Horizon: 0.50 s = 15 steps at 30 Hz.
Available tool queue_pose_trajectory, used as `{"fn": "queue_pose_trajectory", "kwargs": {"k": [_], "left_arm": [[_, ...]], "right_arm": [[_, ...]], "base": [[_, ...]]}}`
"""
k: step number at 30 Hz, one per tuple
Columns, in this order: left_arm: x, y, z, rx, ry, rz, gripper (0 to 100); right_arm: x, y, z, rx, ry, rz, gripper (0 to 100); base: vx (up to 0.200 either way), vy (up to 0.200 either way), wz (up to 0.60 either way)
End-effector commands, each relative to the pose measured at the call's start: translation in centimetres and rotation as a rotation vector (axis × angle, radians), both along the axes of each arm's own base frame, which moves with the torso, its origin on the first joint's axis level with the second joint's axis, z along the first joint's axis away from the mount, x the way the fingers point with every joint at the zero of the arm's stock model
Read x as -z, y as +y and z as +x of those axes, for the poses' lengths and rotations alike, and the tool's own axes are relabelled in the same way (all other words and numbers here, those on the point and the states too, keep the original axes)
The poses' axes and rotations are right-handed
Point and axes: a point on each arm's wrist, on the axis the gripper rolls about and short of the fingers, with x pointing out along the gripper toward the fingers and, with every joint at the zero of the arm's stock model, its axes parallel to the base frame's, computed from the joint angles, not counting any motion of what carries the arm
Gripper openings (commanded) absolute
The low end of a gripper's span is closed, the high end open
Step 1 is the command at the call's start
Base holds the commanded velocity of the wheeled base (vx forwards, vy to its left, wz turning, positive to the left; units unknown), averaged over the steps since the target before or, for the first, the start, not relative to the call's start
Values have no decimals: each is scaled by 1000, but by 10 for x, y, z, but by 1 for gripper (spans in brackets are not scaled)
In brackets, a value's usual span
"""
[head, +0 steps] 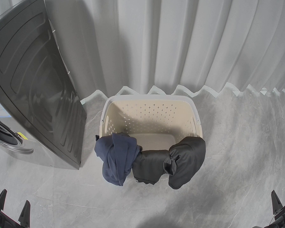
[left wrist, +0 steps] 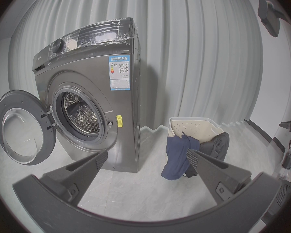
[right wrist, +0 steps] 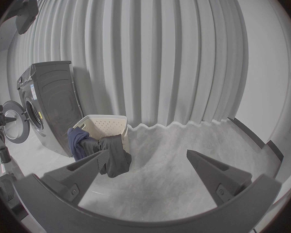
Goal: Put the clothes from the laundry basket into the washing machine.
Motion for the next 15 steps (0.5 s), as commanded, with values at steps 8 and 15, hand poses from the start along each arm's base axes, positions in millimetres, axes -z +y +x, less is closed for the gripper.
{"fn": "queue_pose_trajectory", "kwargs": {"k": [8, 15], "left_arm": [[4, 0, 0, 0, 2, 0, 100], [4, 0, 0, 0, 1, 1, 100]], "right_arm": [[5, 0, 0, 4, 3, 7, 100], [-57, 0, -8, -15, -117, 24, 100]], "base": [[0, 0, 0], [0, 0, 0]]}}
